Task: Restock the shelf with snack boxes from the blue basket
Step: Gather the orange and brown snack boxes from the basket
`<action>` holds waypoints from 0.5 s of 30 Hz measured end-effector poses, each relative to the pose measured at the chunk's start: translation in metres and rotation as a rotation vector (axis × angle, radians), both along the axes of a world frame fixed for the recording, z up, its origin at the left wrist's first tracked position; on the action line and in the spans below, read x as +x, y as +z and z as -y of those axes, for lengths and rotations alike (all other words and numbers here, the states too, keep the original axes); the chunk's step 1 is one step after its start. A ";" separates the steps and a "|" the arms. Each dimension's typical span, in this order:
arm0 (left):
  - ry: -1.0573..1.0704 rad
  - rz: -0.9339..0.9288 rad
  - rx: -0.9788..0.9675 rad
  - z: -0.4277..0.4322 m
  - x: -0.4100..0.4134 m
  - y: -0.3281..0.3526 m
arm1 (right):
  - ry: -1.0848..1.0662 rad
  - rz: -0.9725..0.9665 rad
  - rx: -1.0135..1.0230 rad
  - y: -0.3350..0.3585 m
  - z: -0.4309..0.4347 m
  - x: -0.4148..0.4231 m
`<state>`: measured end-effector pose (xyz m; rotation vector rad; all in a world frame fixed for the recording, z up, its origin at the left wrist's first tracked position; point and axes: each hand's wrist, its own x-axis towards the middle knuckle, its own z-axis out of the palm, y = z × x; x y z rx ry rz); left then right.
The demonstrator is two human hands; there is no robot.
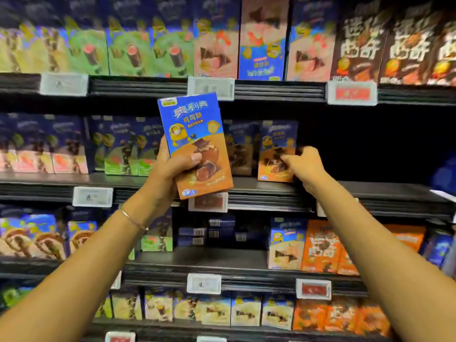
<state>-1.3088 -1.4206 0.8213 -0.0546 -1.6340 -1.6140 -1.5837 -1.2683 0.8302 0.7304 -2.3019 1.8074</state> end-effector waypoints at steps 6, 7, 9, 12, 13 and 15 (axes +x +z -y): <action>0.065 0.045 -0.031 -0.003 -0.005 0.003 | -0.119 -0.140 0.312 0.007 0.021 -0.012; 0.064 0.044 -0.019 -0.005 -0.005 0.003 | -0.108 -0.151 0.346 0.007 0.022 -0.011; 0.083 0.060 -0.019 -0.006 -0.005 0.004 | -0.092 -0.157 0.389 0.007 0.024 -0.012; 0.102 0.084 -0.043 -0.007 -0.006 0.006 | -0.095 -0.169 0.437 0.004 0.028 -0.014; 0.101 0.086 -0.044 -0.007 -0.005 0.006 | -0.095 -0.171 0.442 0.005 0.029 -0.014; 0.105 0.088 -0.035 -0.006 -0.005 0.005 | -0.092 -0.161 0.441 0.006 0.030 -0.014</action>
